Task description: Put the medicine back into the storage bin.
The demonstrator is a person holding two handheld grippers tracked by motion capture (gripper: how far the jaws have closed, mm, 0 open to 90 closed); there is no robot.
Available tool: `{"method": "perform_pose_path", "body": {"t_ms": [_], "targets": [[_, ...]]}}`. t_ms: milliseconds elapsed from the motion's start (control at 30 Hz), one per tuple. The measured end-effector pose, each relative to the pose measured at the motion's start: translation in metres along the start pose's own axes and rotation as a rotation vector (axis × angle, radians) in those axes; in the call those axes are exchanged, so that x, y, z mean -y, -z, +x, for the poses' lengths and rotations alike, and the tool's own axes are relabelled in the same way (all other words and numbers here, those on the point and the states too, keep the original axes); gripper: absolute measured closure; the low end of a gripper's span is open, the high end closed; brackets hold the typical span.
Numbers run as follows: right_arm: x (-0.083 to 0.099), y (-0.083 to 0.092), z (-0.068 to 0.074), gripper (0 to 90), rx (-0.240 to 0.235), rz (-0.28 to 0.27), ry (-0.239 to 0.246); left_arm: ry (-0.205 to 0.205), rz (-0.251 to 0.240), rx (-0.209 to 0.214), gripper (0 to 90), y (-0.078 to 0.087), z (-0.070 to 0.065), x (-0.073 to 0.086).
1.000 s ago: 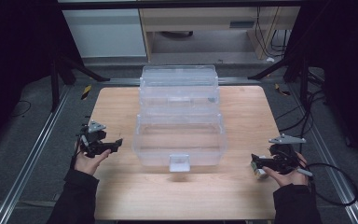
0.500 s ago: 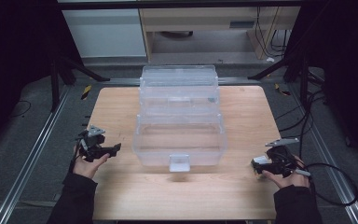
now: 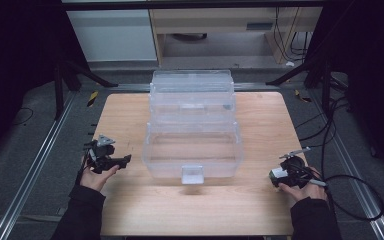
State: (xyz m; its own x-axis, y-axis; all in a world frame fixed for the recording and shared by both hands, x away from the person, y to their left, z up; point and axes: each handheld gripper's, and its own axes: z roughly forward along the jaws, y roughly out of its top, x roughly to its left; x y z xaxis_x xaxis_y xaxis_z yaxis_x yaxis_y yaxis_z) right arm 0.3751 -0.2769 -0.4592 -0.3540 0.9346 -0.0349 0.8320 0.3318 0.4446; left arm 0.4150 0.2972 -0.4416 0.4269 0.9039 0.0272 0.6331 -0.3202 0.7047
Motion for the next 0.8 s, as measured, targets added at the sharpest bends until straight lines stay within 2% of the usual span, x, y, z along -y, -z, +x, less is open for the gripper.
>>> {"method": "perform_pose_path", "body": {"t_ms": [300,500,667,767,800], "targets": [[-0.004,-0.009,0.003,42.4,0.005,0.066,0.005,-0.009,0.013,0.011,28.2,-0.001,-0.002,-0.001],[-0.006,-0.008,0.004,44.5,0.005,0.077,-0.001,-0.005,0.012,0.014,28.7,-0.002,-0.002,-0.001],[-0.008,0.004,0.002,44.8,-0.003,0.007,-0.007,-0.006,0.013,0.012,29.1,-0.001,-0.002,-0.001],[-0.011,0.016,0.001,44.9,-0.028,-0.077,-0.015,-0.007,0.008,0.011,29.4,0.0,-0.002,-0.002],[-0.013,0.023,0.001,44.9,-0.05,-0.126,-0.016,-0.007,0.008,0.013,29.5,0.001,-0.003,-0.002]]}}
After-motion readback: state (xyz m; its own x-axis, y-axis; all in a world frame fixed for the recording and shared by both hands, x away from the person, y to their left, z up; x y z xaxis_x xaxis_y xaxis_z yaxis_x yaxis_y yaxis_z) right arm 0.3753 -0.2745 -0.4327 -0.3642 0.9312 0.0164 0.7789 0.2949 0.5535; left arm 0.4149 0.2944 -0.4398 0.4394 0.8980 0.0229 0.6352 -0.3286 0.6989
